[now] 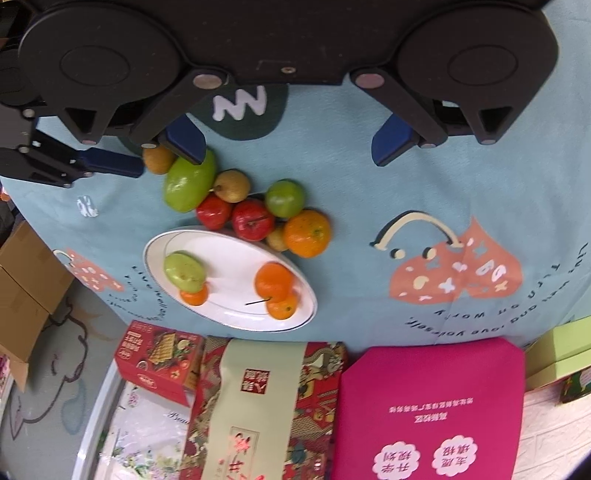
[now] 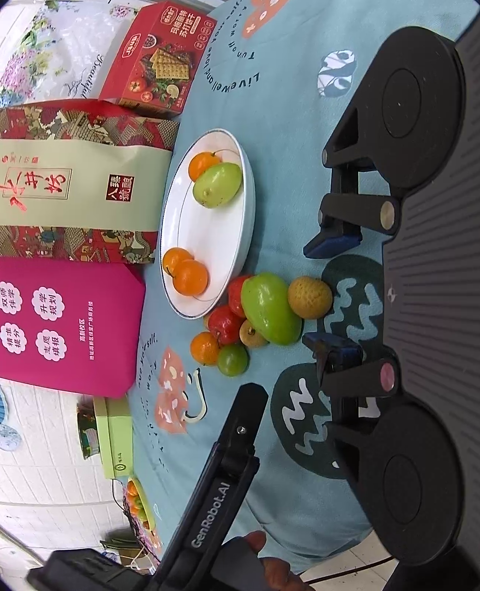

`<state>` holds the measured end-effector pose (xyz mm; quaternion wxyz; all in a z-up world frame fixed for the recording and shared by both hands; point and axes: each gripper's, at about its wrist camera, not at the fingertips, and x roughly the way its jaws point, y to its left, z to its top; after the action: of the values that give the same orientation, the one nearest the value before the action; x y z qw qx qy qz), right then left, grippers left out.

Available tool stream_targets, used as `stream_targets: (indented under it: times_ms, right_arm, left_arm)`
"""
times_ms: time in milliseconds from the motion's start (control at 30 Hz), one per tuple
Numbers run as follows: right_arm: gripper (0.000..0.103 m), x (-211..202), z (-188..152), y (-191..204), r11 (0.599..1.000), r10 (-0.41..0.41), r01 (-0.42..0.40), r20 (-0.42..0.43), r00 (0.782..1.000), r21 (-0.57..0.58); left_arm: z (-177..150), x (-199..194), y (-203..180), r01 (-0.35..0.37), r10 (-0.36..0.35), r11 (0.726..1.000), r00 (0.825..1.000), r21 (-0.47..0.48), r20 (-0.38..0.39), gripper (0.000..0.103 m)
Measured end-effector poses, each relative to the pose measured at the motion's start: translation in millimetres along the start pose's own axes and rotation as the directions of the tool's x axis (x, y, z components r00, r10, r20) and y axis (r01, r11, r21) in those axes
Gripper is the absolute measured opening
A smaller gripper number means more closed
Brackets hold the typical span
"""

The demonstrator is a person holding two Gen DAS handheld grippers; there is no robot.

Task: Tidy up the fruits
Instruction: 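Grasp the brown round kiwi with the right tool, then grasp the green mango with the left tool while the right holds the kiwi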

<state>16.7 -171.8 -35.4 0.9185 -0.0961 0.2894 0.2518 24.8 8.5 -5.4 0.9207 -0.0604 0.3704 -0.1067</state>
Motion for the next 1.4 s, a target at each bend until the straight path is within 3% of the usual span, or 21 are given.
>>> stream_targets:
  times_ms: [33,100,233,500,867,967,1400]
  right_arm:
    - [0.067,2,0,1,1.000,-0.002,0.002,-0.003,1.000,-0.001]
    - [0.045,4,0,2,1.000,-0.005,0.005,-0.009,1.000,-0.008]
    - [0.045,-2,0,-4,1.000,-0.007,0.007,-0.012,1.000,-0.001]
    - [0.045,-16,-6,-30,0.993,-0.098,0.098,-0.008,0.995,0.060]
    - [0.045,-22,-10,-45,0.986,-0.126,0.125,0.001,0.992,0.107]
    - [0.045,-21,-11,-45,0.987,-0.122,0.121,-0.002,0.993,0.110]
    - [0.047,-14,-9,-46,0.986,-0.121,0.120,-0.002,0.993,0.114]
  left_arm:
    - [0,0,-2,0.009,-0.009,1.000,1.000,0.005,0.002,0.103]
    - [2,1,-7,0.024,-0.024,1.000,1.000,0.019,0.004,0.103]
    - [4,4,-19,0.068,-0.068,0.996,0.998,0.055,0.001,0.103]
    - [8,23,-48,0.161,-0.157,0.979,0.987,0.129,-0.040,0.103]
    - [14,45,-61,0.155,-0.149,0.976,0.988,0.154,-0.050,0.103]
    - [13,55,-63,0.156,-0.145,0.976,0.986,0.155,-0.082,0.103]
    - [13,59,-66,0.151,-0.138,0.976,0.987,0.160,-0.086,0.103]
